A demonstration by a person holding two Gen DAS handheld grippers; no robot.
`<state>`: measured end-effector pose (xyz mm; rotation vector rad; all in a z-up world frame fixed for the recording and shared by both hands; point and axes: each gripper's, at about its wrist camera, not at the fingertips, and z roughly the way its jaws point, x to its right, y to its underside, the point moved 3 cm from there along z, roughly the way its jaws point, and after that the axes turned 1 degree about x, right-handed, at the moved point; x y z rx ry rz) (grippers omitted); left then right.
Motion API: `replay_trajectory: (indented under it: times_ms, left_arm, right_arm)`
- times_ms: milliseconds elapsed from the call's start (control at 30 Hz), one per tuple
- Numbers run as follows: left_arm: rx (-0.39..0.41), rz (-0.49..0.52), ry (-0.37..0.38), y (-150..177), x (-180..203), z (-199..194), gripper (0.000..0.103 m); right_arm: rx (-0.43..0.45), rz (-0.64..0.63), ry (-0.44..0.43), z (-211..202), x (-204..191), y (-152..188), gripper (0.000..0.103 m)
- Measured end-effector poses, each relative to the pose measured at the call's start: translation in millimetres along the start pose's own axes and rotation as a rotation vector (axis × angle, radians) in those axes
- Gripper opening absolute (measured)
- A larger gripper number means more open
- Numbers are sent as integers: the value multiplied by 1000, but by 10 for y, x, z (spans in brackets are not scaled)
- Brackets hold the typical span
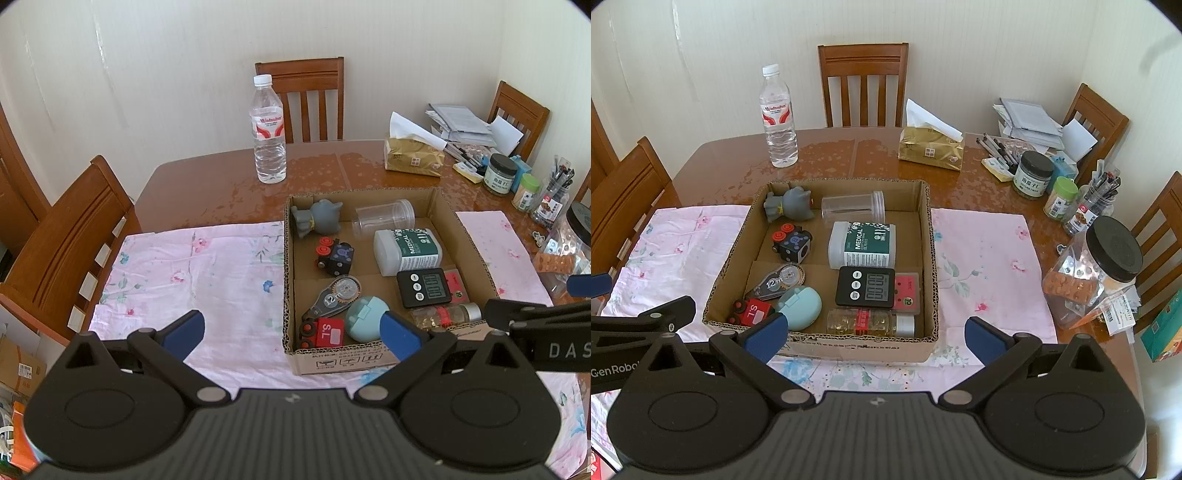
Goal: Organize rigid objects
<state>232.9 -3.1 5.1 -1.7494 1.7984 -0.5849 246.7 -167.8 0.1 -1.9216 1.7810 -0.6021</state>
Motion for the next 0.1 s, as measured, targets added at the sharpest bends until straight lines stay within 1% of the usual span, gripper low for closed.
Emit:
replay_trajectory:
  times_ms: [100]
  left_arm:
    - [-1, -3, -1, 10, -2, -4, 101]
  right_arm:
    - [2, 1, -1, -5, -2, -5, 103]
